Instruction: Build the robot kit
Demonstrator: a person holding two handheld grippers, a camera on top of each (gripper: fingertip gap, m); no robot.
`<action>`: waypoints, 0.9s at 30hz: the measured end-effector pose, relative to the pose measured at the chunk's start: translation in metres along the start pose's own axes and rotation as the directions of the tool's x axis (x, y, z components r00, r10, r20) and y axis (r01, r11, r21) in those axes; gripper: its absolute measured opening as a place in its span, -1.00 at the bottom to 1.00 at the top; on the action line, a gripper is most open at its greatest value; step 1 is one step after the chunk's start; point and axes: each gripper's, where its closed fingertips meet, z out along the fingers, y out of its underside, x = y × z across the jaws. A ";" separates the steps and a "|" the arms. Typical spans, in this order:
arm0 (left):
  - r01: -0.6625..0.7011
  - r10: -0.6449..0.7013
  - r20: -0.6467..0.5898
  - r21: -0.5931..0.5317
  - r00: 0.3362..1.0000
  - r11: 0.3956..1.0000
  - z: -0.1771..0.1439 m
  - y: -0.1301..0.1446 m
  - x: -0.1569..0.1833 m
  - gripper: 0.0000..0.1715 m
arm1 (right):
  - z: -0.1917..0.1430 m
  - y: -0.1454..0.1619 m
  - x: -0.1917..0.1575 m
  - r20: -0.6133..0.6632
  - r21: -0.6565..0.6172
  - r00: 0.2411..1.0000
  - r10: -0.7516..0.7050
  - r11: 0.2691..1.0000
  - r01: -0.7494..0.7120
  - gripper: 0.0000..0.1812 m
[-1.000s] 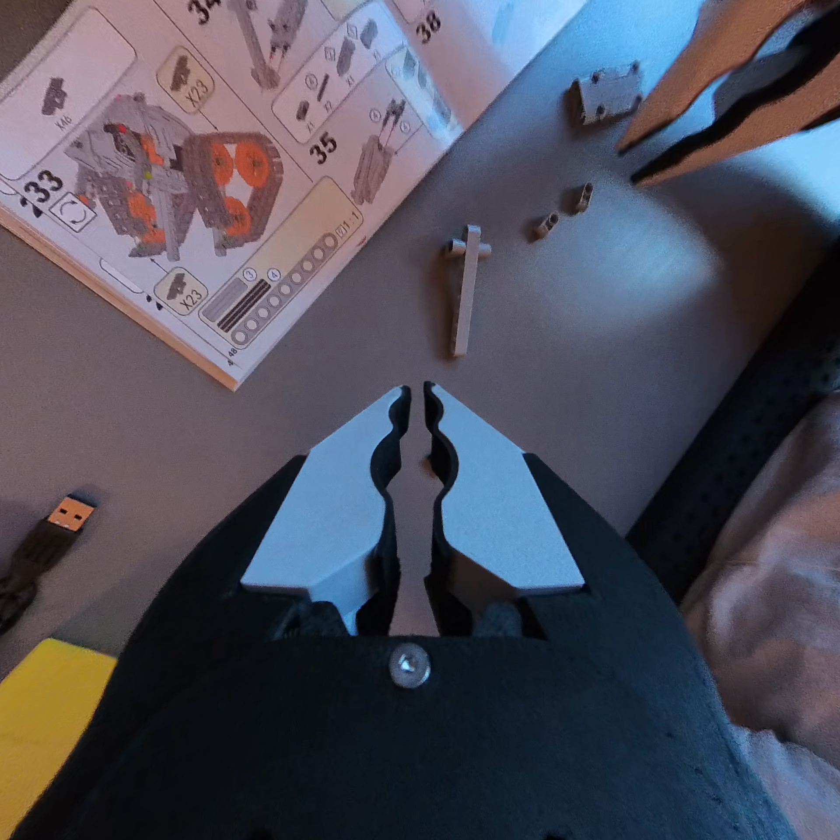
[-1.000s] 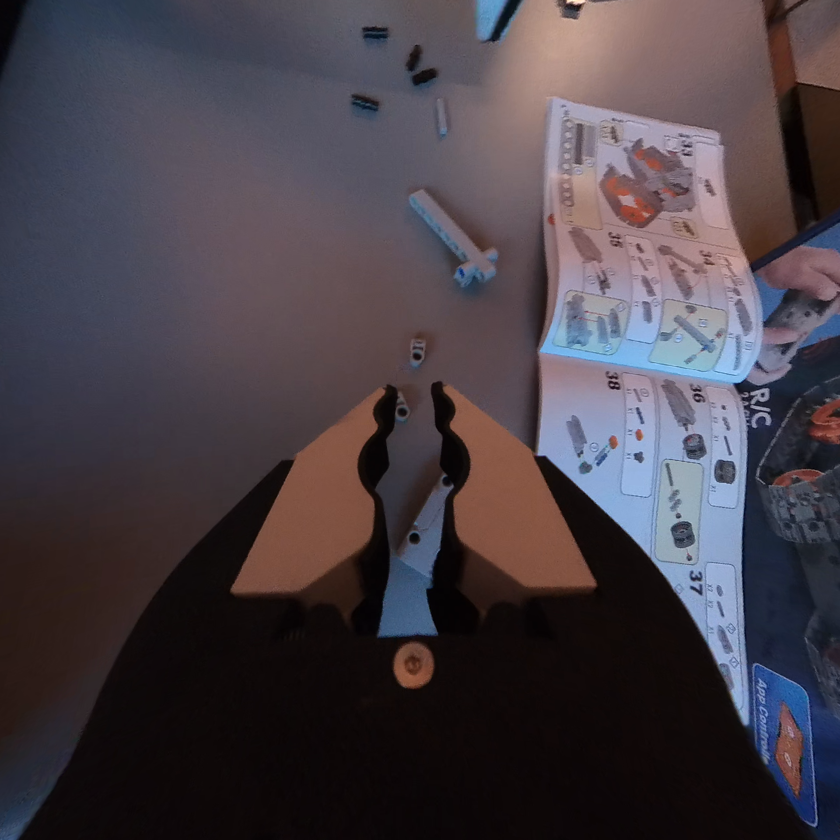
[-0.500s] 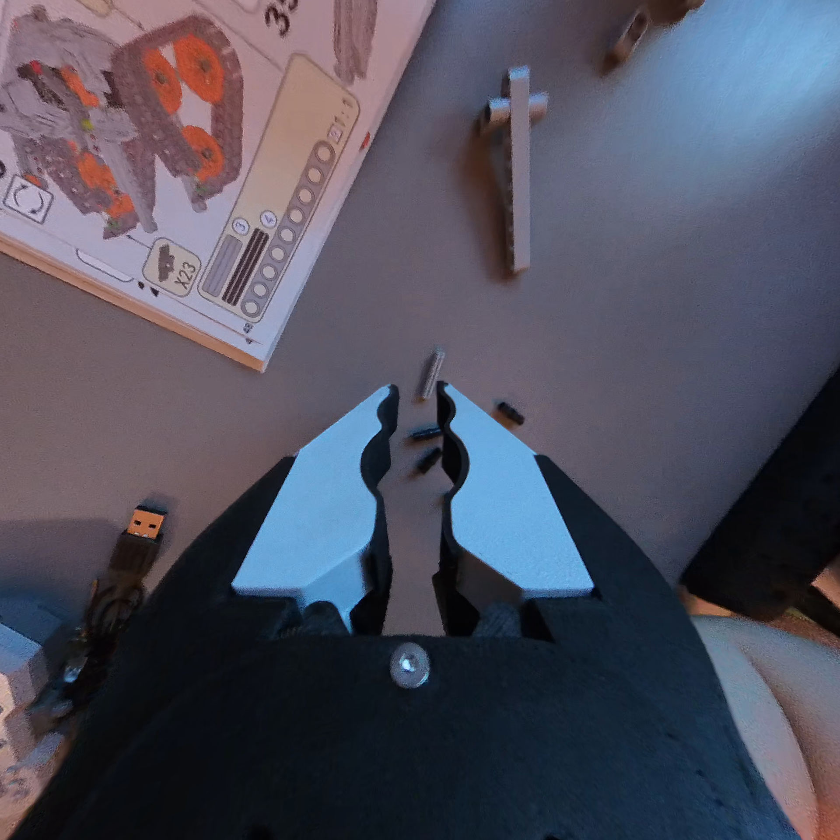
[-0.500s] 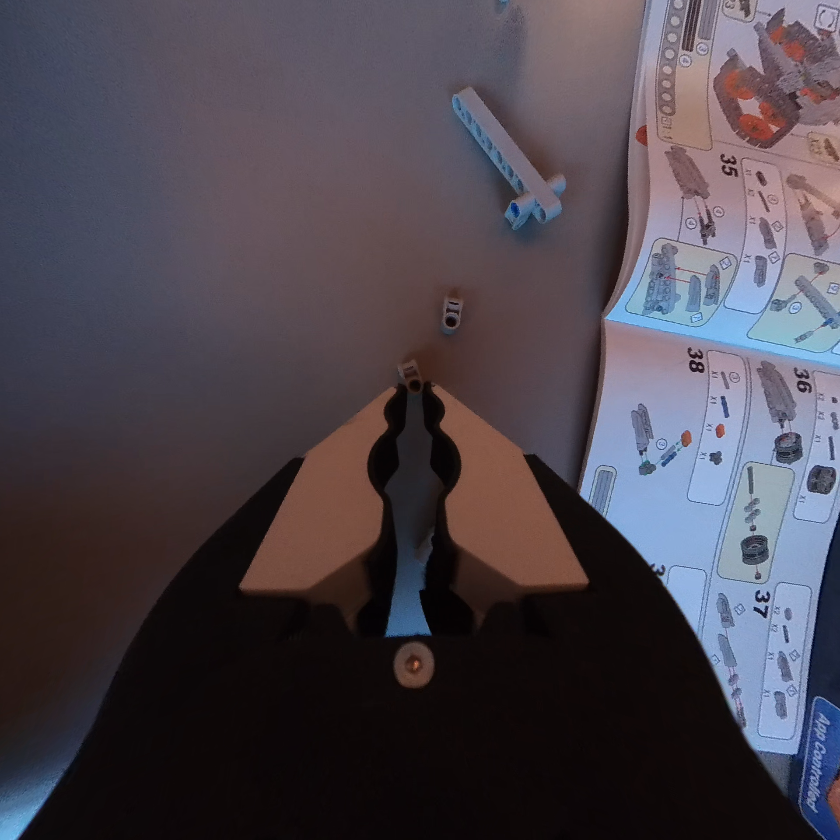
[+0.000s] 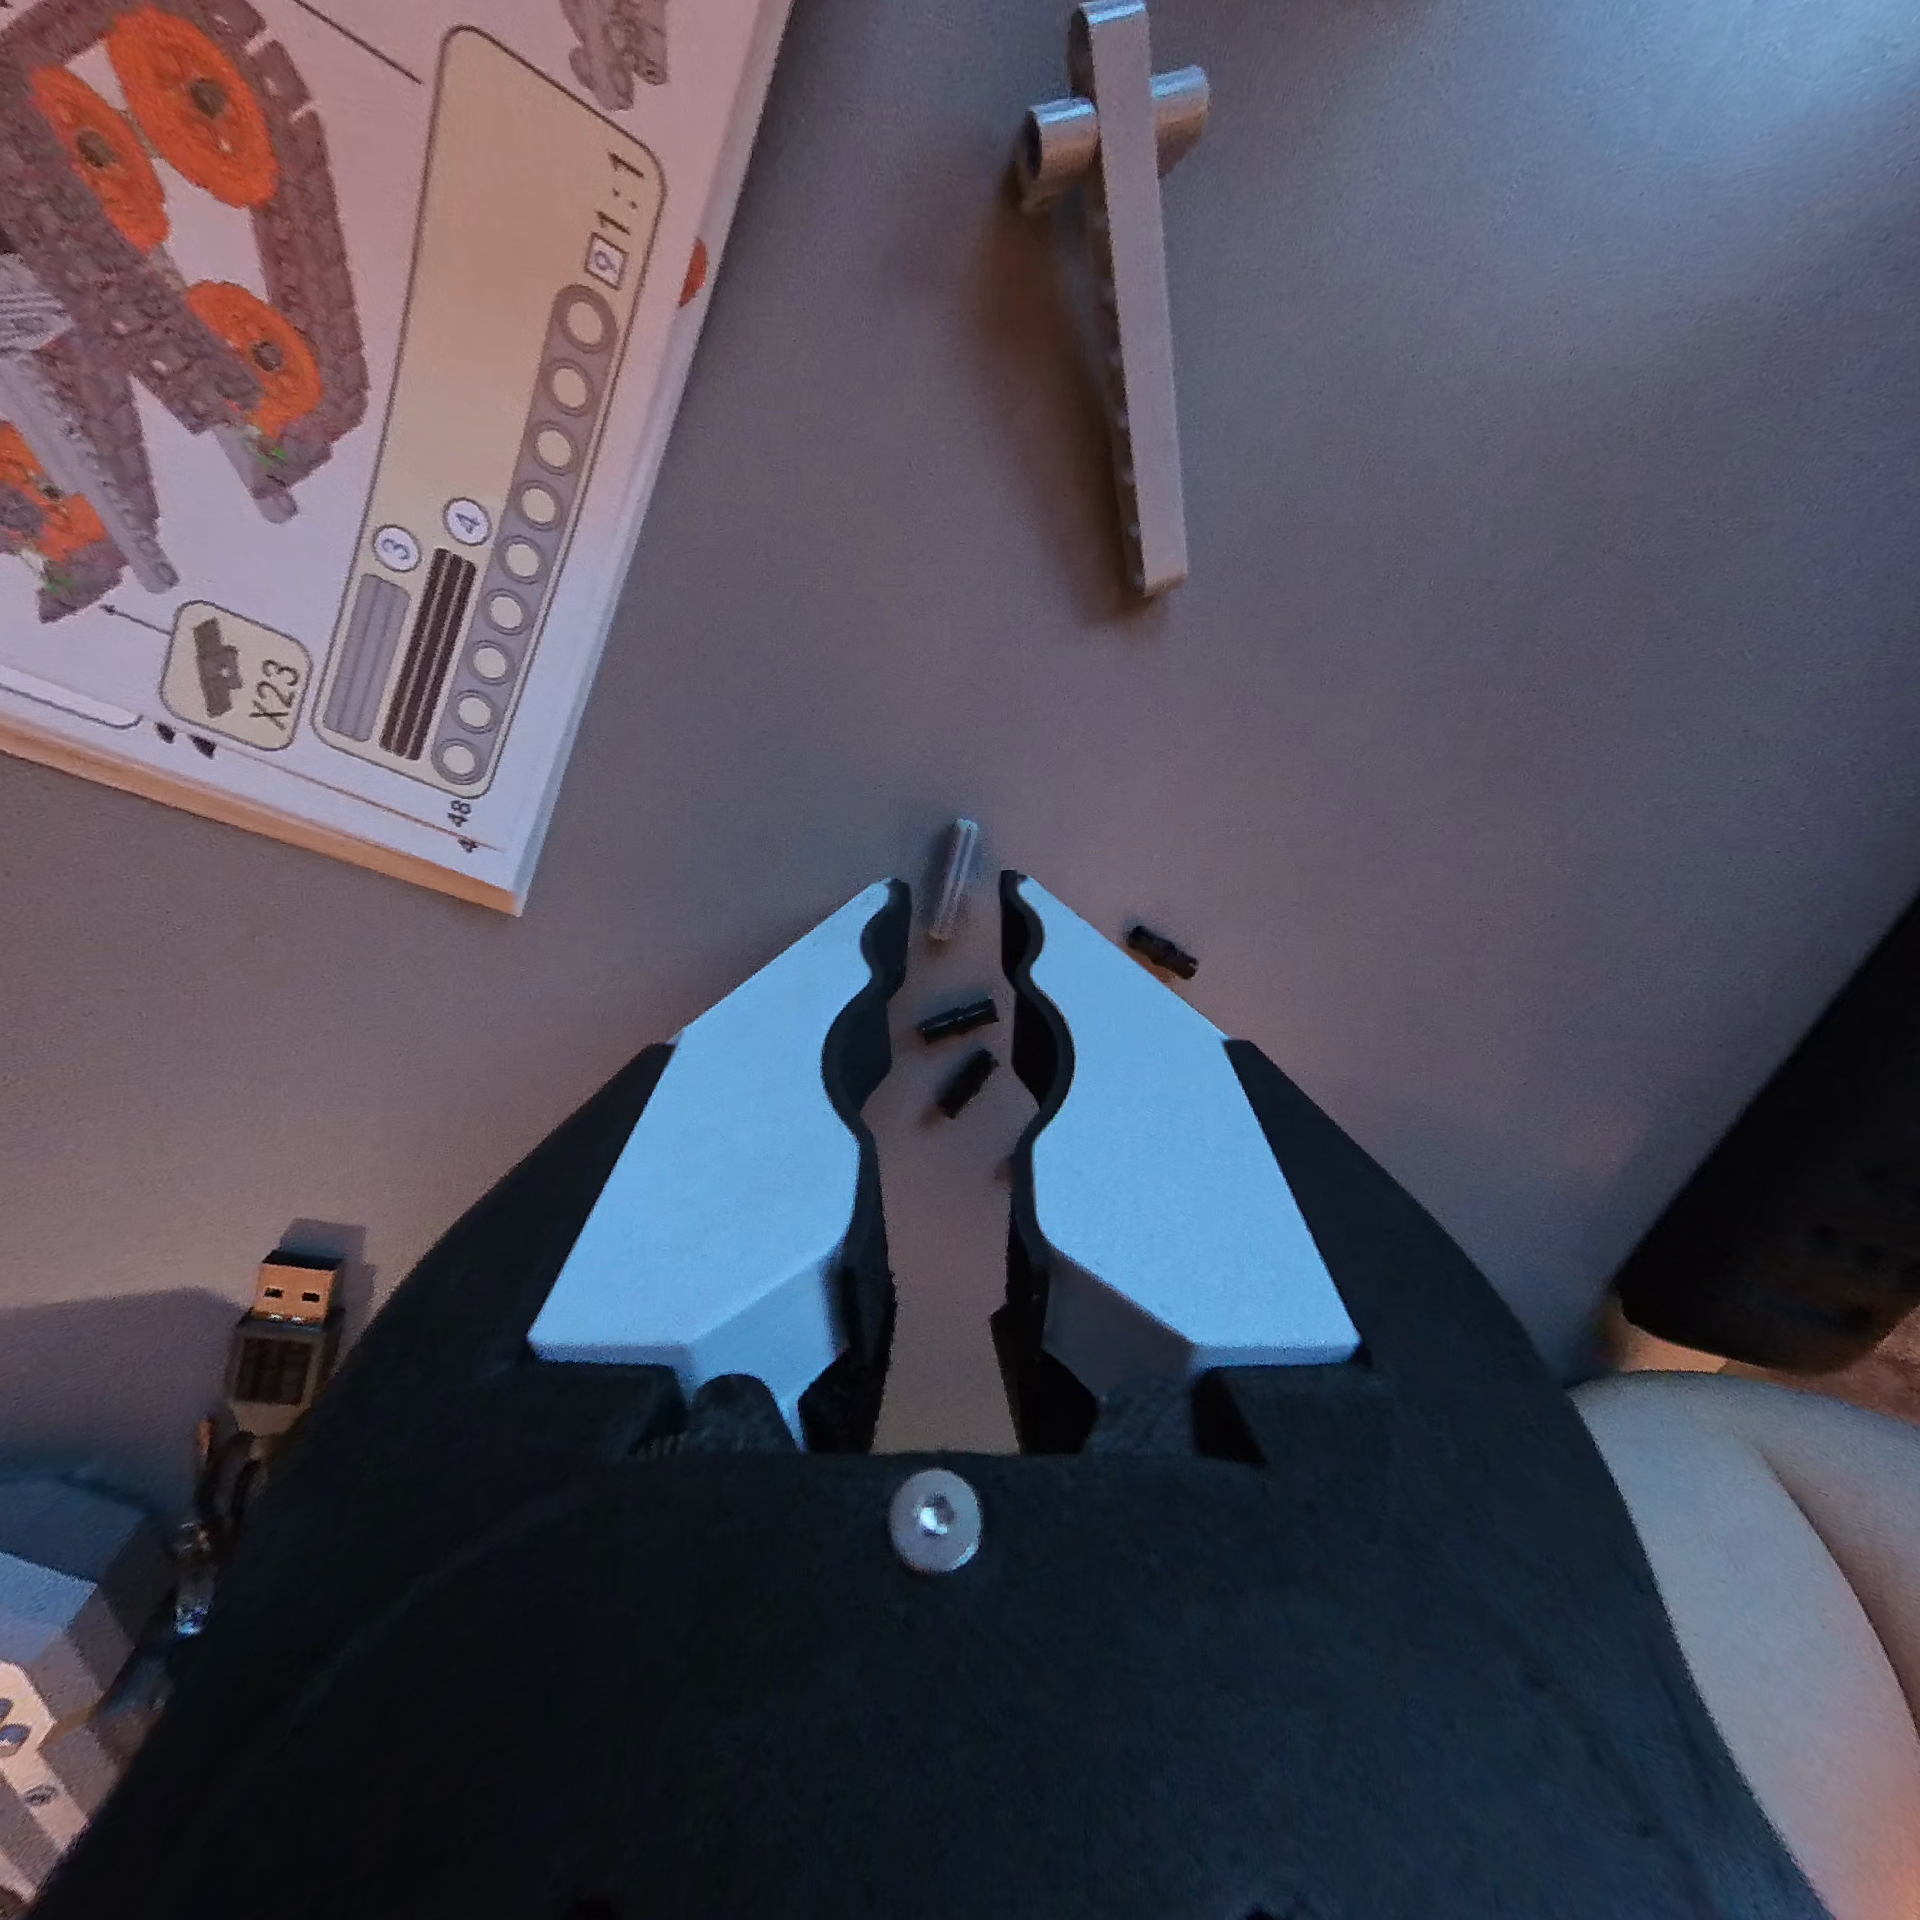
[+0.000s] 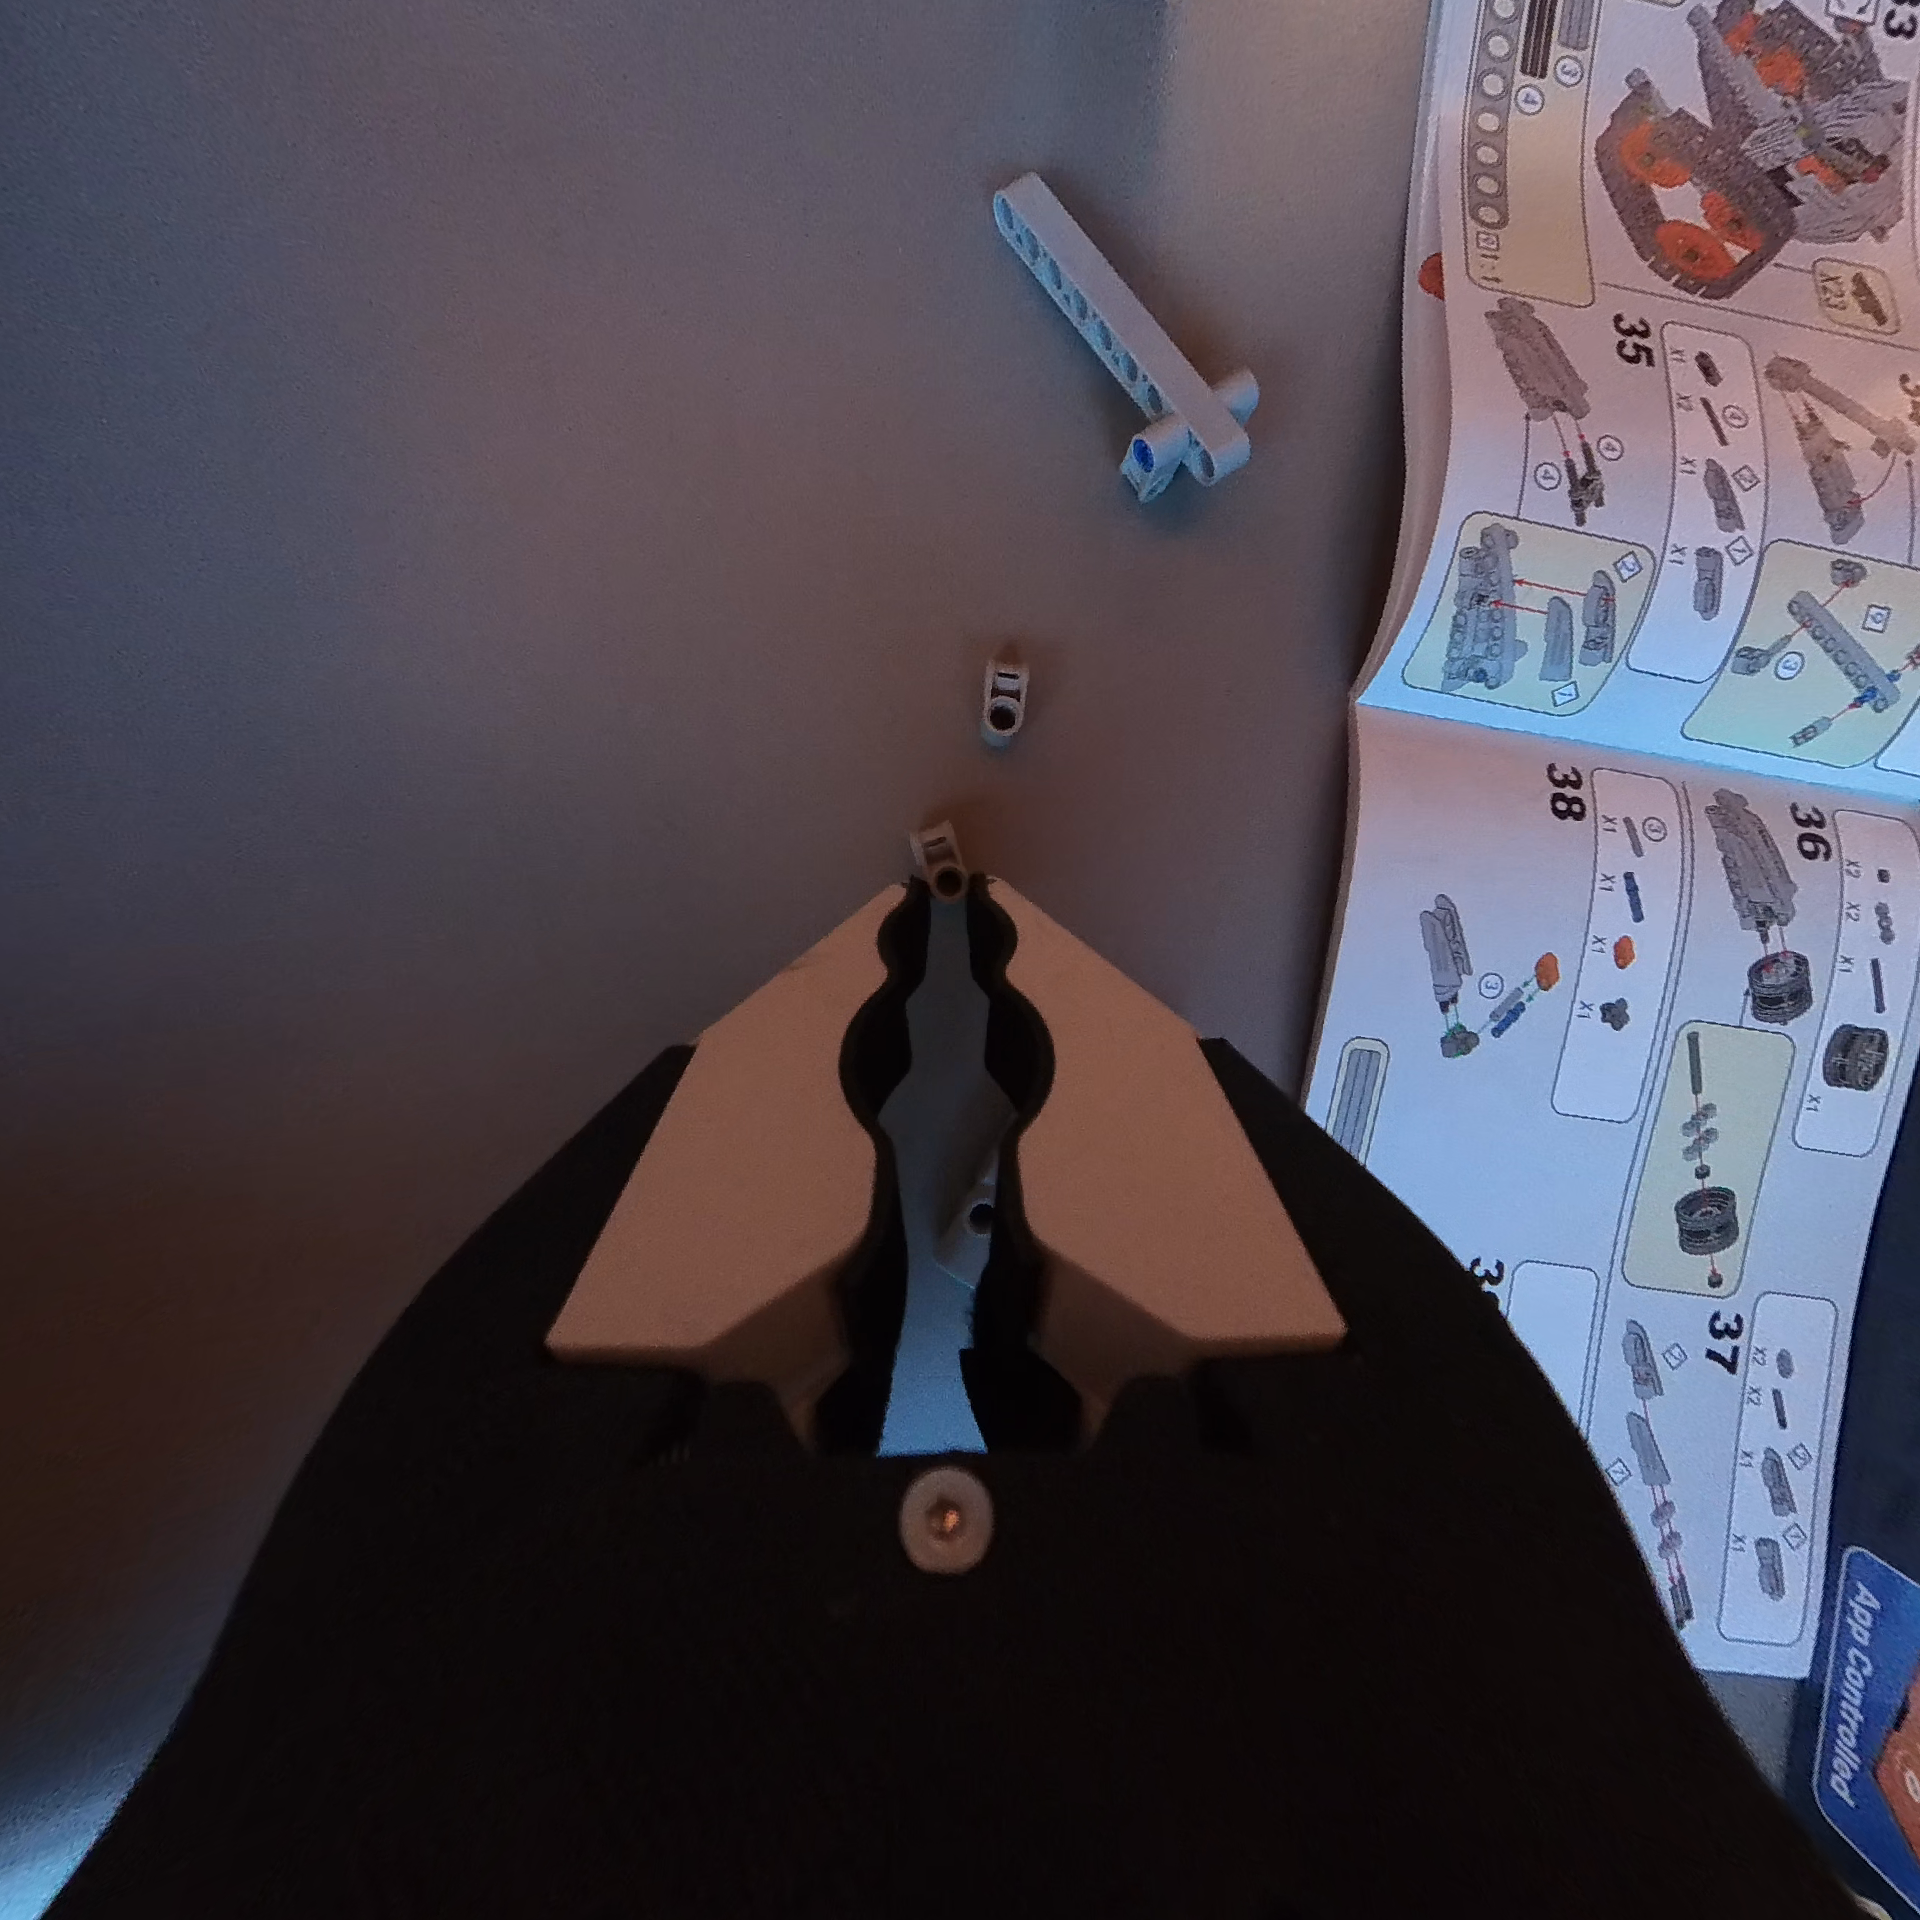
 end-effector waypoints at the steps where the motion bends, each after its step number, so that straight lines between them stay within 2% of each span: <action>1: -0.009 0.009 0.007 -0.004 1.000 1.000 0.001 -0.001 0.000 -0.83 | 0.000 0.001 0.000 -0.001 -0.002 1.000 -0.001 1.000 0.001 -0.92; 7: -0.047 0.049 0.055 -0.037 0.997 0.998 0.003 -0.001 0.002 -0.88 | -0.003 -0.001 0.003 -0.017 0.010 1.000 -0.006 1.000 0.006 -0.92; 14: -0.152 0.166 0.188 -0.085 0.968 0.985 0.004 0.000 -0.002 -0.97 | -0.006 0.000 0.005 -0.029 0.011 1.000 -0.005 1.000 0.005 -0.92; 20: -0.166 0.184 0.210 -0.100 0.960 0.981 0.004 0.000 -0.001 -0.98 | -0.008 -0.001 0.008 -0.041 0.020 0.999 -0.005 1.000 0.006 -0.92; 23: -0.122 0.137 0.199 -0.086 0.970 0.989 0.004 0.000 -0.002 -0.98 | -0.019 -0.014 0.020 -0.132 0.088 0.991 -0.030 0.995 0.042 -0.92; 25: -0.114 0.132 0.188 -0.106 0.973 0.988 0.003 -0.001 -0.004 -0.98 | -0.036 -0.027 0.037 -0.251 0.168 0.968 -0.017 0.984 0.061 -0.92; 27: -0.127 0.135 0.209 -0.049 0.969 0.991 -0.001 -0.012 -0.008 -0.98 | -0.059 -0.044 0.051 -0.356 0.274 0.934 0.012 0.957 0.092 -0.92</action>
